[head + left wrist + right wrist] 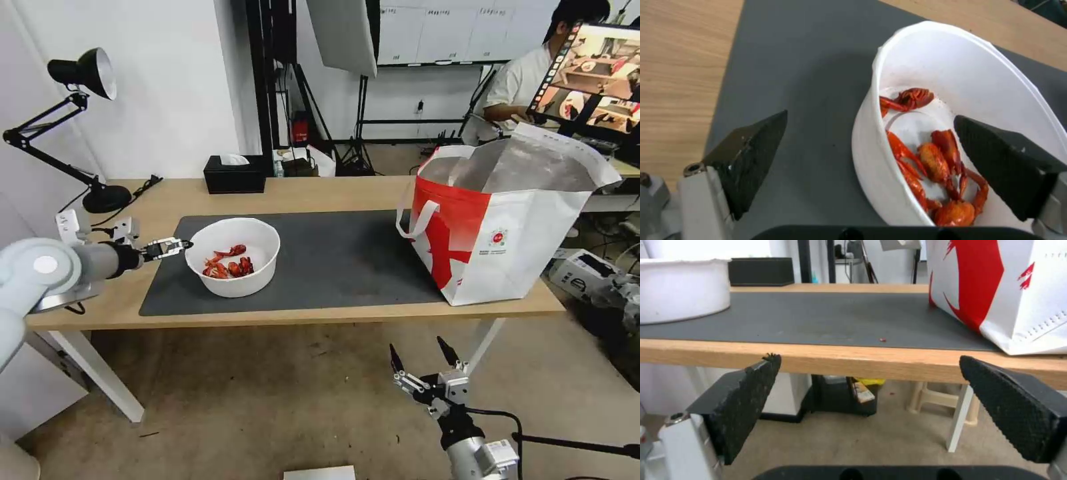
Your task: Pick up the trash from the table and place it into the takeout bag.
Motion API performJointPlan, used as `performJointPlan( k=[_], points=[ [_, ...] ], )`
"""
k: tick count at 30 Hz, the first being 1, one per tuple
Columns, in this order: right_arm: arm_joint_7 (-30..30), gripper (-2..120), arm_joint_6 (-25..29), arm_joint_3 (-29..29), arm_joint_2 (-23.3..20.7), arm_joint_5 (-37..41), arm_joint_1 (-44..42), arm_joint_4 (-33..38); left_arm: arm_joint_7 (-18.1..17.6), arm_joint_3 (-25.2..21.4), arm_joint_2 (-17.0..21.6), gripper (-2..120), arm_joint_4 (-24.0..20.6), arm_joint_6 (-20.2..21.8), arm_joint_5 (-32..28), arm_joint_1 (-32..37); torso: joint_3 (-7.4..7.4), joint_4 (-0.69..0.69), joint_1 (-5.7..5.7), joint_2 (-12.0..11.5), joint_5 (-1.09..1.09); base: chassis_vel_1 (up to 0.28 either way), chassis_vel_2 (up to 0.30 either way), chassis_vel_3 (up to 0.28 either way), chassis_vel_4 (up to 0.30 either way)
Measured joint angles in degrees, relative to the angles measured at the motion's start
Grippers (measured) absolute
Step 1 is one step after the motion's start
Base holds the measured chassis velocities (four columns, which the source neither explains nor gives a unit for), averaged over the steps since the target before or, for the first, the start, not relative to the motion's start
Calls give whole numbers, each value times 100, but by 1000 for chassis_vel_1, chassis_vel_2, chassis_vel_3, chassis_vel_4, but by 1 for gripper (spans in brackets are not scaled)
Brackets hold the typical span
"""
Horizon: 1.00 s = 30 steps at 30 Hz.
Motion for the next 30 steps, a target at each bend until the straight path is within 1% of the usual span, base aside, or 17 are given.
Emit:
performJointPlan(
  k=[2, 5, 8, 9, 10, 13, 15, 17, 18, 21, 22, 24, 25, 27, 28, 29, 30],
  points=[
    [0, 100, 0, 0, 0, 0, 0, 0, 0, 44, -25, 100, 34, -2, 3, -53, 0, 0, 0, 0, 0, 0, 0, 0, 0],
    [0, 100, 0, 0, 0, 0, 0, 0, -9, 271, -104, 100, 148, -8, 30, -233, 0, 0, 0, 0, 0, 0, 0, 0, 0],
    [0, 100, 0, 0, 0, 0, 0, 0, -12, 351, -128, 100, 178, -11, 44, -297, 0, 0, 0, 0, 0, 0, 0, 0, 0],
    [0, 100, 0, 0, 0, 0, 0, 0, -23, 492, -186, 100, 233, -17, 79, -407, 0, 0, 0, 0, 0, 0, 0, 0, 0],
    [0, 100, 0, 0, 0, 0, 0, 0, -23, 492, -186, 100, 233, -17, 79, -407, 0, 0, 0, 0, 0, 0, 0, 0, 0],
    [0, 100, 0, 0, 0, 0, 0, 0, -88, 857, -305, 100, 363, -24, 135, -706, 0, -1, 0, 0, 0, 0, 0, 0, 0],
    [0, 100, 0, 0, 0, 0, 0, 0, -101, 899, -308, 100, 375, -25, 135, -741, 0, 0, 0, 0, 1, 0, 0, 0, 0],
    [0, 100, 0, 0, 0, 0, 0, 0, -235, 1115, -328, 100, 465, -27, 96, -911, 0, 0, 0, 0, 0, 0, 0, 0, 0],
    [0, 100, 0, 0, 0, 0, 0, 0, -235, 1115, -328, 100, 465, -27, 96, -911, 0, 0, 0, 0, 0, 0, 0, 0, 0],
    [0, 100, 0, 0, 0, 0, -1, 0, -415, 1284, -365, 99, 535, -30, 82, -1040, 0, 0, 0, 0, 0, 0, 0, 0, 0],
    [0, 100, 0, 0, 0, 0, -1, 0, -415, 1284, -365, 99, 535, -30, 82, -1040, 0, 0, 0, 0, 0, 0, 0, 0, 0],
    [0, 100, 0, 0, 0, 0, 0, 0, -503, 1357, -370, 96, 545, -30, 82, -1096, 0, 0, 0, 1, 0, 0, 0, 0, 0],
    [0, 100, 0, 0, 0, 0, 0, 0, -545, 1390, -370, 92, 552, -31, 82, -1124, -1, 0, 0, 0, 0, 0, 0, 0, 0],
    [0, 100, 0, 0, 0, 0, 0, 0, -550, 1396, -370, 89, 554, -32, 82, -1130, 0, 0, 0, 0, 0, 0, 0, 0, 0],
    [0, 100, 0, 0, 0, 0, 0, 0, -581, 1427, -370, 84, 565, -33, 82, -1156, 0, 0, 0, 0, 0, 0, 0, 0, 0],
    [0, 100, 0, 0, 0, 0, 0, 0, -649, 1463, -371, 75, 590, -34, 82, -1192, 0, -1, 0, 0, 0, 0, 0, 0, 0],
    [0, 100, 0, 0, 0, 0, 0, 0, -649, 1463, -371, 75, 590, -34, 82, -1192, 0, -1, 0, 0, 0, 0, 0, 0, 0]
  ],
)
